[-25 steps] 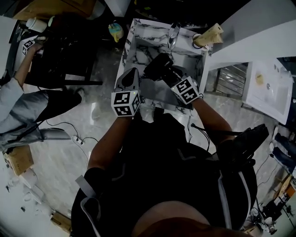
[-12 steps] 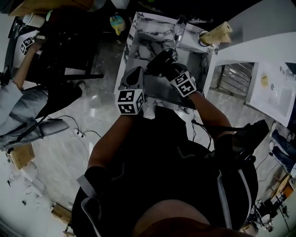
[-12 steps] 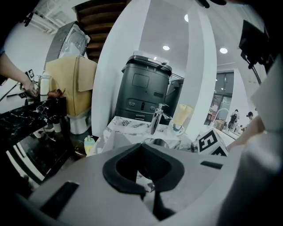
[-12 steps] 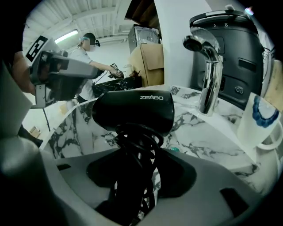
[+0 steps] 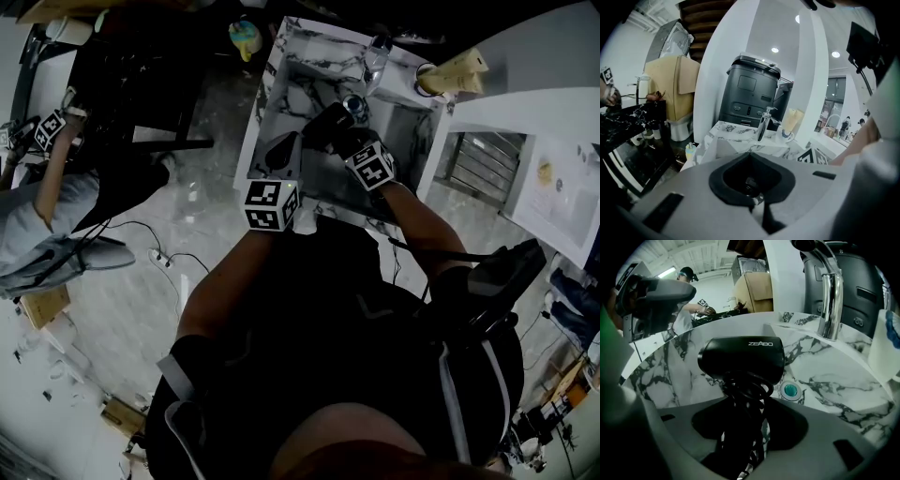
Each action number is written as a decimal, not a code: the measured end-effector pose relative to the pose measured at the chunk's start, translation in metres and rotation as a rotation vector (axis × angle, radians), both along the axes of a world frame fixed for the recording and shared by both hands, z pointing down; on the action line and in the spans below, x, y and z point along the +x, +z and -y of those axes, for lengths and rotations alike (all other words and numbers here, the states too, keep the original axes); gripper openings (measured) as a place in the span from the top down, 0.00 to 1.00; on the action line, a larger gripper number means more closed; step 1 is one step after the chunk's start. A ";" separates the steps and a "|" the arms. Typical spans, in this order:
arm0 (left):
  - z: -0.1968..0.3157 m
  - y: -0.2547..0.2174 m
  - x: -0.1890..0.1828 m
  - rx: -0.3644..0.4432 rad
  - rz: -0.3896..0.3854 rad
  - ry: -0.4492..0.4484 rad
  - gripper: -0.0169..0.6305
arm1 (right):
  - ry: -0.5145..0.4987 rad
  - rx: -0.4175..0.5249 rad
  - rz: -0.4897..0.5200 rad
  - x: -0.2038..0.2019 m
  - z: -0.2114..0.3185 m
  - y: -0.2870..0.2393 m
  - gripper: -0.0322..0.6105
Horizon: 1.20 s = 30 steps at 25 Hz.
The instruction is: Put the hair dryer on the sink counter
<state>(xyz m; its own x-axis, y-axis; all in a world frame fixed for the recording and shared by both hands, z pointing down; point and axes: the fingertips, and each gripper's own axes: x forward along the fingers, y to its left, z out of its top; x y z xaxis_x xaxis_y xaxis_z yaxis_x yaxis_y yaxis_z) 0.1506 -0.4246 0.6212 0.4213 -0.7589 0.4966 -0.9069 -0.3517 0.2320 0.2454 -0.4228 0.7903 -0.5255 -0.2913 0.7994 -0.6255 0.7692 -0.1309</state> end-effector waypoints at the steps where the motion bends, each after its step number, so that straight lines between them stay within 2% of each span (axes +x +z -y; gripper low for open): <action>1: 0.000 0.001 0.000 -0.003 0.003 0.004 0.97 | -0.001 -0.005 -0.005 0.000 0.000 0.004 0.58; 13: -0.002 0.013 0.005 -0.024 0.017 0.045 0.97 | 0.022 -0.052 -0.054 0.005 0.001 0.038 0.58; 30: -0.007 0.016 0.012 -0.029 0.001 0.078 0.97 | 0.022 -0.110 -0.087 0.005 0.006 0.054 0.58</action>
<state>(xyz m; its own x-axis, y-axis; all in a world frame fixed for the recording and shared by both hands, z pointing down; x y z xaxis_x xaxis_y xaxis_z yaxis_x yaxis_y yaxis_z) 0.1629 -0.4174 0.6377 0.4779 -0.7091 0.5184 -0.8774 -0.4141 0.2424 0.2506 -0.4289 0.8442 -0.4474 -0.2102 0.8693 -0.6550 0.7388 -0.1584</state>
